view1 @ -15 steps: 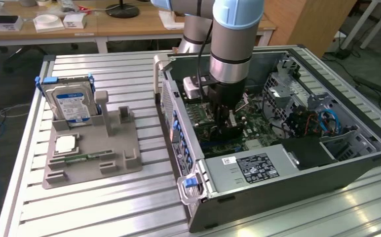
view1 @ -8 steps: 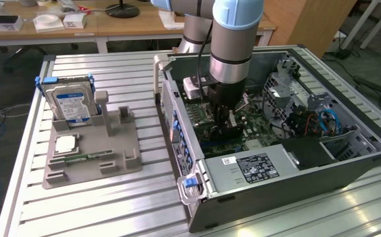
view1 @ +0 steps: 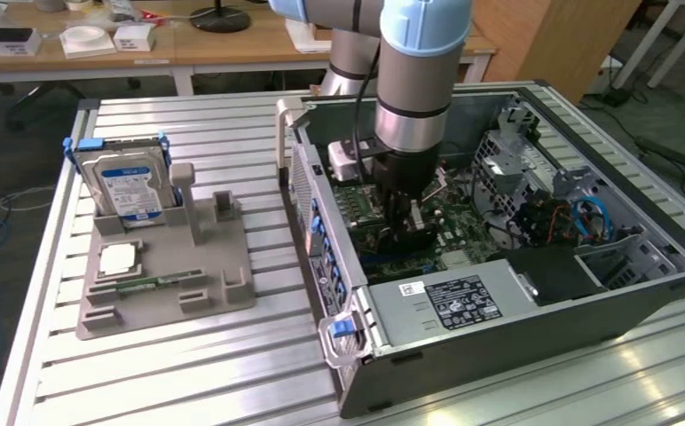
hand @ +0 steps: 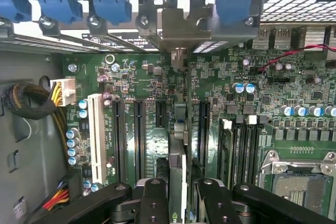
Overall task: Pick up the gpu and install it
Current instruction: 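Insert the gpu into the slot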
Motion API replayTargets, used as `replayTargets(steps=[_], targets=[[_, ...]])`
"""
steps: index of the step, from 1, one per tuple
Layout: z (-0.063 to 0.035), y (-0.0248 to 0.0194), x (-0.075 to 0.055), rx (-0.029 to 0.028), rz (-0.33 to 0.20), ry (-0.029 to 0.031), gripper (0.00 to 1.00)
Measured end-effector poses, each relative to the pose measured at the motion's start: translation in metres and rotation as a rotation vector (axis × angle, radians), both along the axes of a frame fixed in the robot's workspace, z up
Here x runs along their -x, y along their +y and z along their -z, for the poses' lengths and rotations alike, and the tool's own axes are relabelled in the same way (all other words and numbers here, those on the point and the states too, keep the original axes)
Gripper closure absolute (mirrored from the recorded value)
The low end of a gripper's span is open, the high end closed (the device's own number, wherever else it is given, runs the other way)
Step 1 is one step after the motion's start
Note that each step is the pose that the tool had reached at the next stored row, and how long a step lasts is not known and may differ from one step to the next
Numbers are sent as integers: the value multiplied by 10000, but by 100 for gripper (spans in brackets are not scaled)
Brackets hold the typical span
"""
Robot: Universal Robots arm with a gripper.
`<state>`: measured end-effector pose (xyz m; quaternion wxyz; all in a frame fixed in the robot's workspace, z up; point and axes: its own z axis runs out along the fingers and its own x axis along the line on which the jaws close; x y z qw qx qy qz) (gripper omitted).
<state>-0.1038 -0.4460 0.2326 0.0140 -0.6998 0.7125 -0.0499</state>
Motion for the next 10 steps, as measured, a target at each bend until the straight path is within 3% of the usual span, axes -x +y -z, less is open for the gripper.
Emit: replayTargets(steps=[10], targets=[[4, 1, 5, -10, 2, 11, 74]])
